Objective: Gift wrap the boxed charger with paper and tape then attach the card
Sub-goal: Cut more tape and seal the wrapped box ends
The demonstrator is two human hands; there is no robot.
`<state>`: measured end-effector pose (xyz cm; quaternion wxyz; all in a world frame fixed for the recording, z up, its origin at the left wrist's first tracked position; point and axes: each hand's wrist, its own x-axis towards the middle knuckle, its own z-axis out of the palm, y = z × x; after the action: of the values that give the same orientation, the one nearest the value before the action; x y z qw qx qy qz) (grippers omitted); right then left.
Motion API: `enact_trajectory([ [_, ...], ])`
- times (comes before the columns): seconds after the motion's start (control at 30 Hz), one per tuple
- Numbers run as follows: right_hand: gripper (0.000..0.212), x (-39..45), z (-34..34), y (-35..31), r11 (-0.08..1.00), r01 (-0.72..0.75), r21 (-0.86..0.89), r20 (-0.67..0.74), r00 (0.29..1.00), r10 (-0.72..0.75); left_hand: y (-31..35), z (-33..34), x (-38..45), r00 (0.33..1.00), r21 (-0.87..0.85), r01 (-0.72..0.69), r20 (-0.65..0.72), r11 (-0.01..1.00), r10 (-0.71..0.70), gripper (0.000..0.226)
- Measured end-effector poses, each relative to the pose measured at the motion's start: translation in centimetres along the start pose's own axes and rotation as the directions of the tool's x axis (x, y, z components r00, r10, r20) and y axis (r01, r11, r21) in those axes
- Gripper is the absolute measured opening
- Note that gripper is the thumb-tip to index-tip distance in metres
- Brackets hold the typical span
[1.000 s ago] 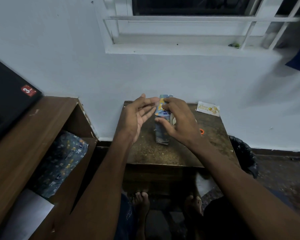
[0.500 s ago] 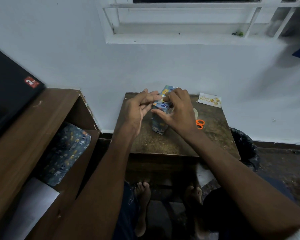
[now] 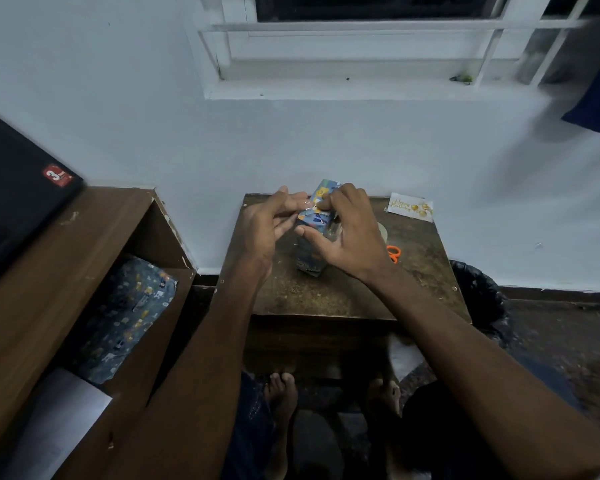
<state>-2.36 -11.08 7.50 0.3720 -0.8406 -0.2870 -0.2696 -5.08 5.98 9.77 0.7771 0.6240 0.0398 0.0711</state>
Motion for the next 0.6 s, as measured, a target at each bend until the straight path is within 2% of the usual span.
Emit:
enact_trajectory([
  [0.13,0.03,0.14,-0.28,-0.22,0.996,-0.054,0.068,0.014,0.998,0.053,0.04,0.18,-0.13,1.0,0.027,-0.014,-0.013,1.0,0.015,0.048],
  [0.33,0.02,0.4,-0.2,-0.09,0.989,-0.106,0.107,0.007,0.994,0.106,0.42,0.33,-0.17,1.0,0.029,0.004,-0.024,1.0,-0.003,0.047],
  [0.6,0.013,0.47,0.06,-0.2,0.995,-0.08,0.054,-0.036,0.996,0.082,0.38,0.37,-0.1,0.999,0.034,0.001,-0.039,0.999,0.0,0.045],
])
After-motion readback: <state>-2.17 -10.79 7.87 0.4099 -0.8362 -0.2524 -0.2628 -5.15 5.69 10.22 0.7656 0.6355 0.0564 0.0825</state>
